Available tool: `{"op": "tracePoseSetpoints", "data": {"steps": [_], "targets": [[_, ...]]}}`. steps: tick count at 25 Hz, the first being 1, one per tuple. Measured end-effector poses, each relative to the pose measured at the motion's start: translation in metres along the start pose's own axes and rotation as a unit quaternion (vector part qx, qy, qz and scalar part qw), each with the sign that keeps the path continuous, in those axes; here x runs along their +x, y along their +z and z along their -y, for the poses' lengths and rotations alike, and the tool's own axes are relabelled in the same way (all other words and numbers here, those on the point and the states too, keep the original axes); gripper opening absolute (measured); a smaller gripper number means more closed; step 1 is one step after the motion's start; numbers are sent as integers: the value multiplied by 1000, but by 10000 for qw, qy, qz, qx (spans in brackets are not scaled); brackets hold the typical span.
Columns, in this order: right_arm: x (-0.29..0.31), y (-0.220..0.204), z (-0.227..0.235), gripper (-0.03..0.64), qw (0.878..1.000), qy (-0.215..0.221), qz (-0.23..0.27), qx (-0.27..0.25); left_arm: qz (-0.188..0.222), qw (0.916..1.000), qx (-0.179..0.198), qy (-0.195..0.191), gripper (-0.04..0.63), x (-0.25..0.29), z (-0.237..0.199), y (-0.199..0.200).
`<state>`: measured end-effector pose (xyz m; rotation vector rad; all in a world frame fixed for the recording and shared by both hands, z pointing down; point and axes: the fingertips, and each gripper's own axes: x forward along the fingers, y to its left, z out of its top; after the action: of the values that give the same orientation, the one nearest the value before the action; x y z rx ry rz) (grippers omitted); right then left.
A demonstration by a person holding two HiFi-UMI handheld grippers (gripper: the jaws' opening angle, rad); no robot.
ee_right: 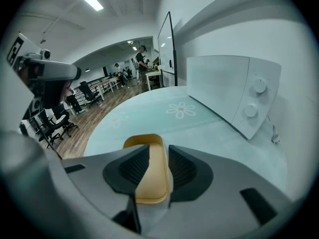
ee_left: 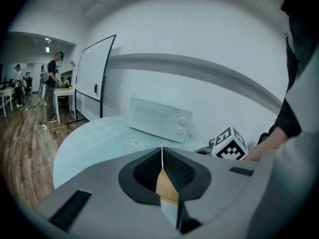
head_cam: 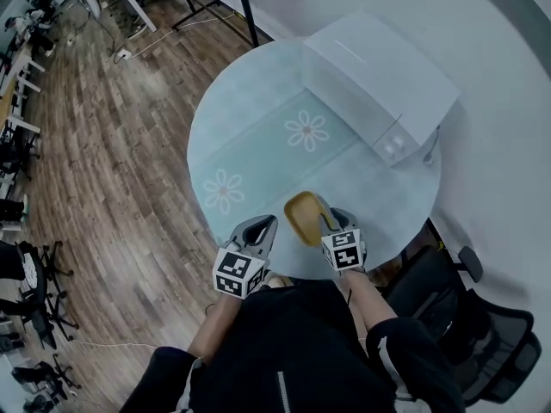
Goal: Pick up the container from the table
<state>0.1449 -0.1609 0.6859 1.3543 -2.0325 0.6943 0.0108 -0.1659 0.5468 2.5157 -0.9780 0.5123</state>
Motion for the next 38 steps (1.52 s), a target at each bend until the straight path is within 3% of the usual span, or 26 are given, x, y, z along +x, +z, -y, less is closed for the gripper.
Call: {"op": "tracePoseSetpoints", "data": {"steps": [14,33,38], "targets": [[45,-15,7,112,9960,299,-613,-578,-25,9982,-255,535,20,-14,-31,-5],[77,-54,15,110,9866,448,-1471,-552,-97,9967,-409,694,20,-16,-40,-13],[79,-59,17,72,9857,443,-1538,-523,-101,9964,-415,729,20,-18,-39,-13]]}}
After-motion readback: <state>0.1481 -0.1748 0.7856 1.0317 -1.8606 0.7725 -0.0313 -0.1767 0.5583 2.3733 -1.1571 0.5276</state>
